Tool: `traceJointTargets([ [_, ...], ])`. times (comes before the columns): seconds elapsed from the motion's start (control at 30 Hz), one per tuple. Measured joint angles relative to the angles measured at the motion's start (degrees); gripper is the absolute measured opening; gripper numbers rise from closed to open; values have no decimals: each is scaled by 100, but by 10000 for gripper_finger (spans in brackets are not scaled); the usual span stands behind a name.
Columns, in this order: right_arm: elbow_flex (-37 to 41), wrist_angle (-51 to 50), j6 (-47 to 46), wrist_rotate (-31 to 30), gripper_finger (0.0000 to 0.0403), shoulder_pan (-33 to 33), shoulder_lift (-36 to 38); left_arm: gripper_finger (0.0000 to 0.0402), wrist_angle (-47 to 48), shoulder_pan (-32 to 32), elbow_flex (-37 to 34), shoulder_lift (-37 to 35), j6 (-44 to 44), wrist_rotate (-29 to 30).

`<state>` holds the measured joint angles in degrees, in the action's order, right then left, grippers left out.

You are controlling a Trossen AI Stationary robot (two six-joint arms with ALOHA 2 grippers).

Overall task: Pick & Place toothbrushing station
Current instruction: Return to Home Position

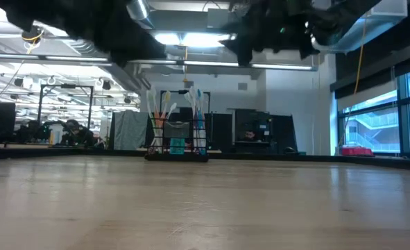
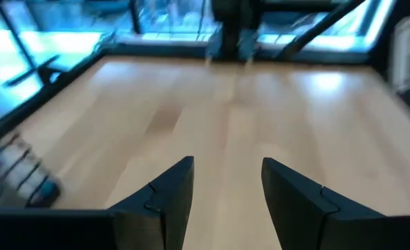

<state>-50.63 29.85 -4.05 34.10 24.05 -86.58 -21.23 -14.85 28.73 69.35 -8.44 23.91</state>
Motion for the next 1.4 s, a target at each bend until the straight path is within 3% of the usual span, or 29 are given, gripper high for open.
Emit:
traceJointTargets([
  [0.2,0,-220,-190,932,215,-4,840,166,-214,0,2,-668,325,-351],
  [0.37,0,-761,-256,1035,215,-19,1515,166,10,-2,4,-1632,471,-508],
  [0.63,0,-2754,422,1007,215,-274,2713,166,878,-4,2,-2911,515,-1300],
  [0.93,37,-3939,669,204,215,-822,3783,166,1279,-4,-285,-3489,545,-1424],
  [1.2,963,-3794,588,-596,215,-1122,4664,166,631,-4,-1480,-4076,98,-1466],
  [1.4,1854,-3021,452,-974,215,-1233,5093,166,168,-4,-2194,-4480,8,-1463],
])
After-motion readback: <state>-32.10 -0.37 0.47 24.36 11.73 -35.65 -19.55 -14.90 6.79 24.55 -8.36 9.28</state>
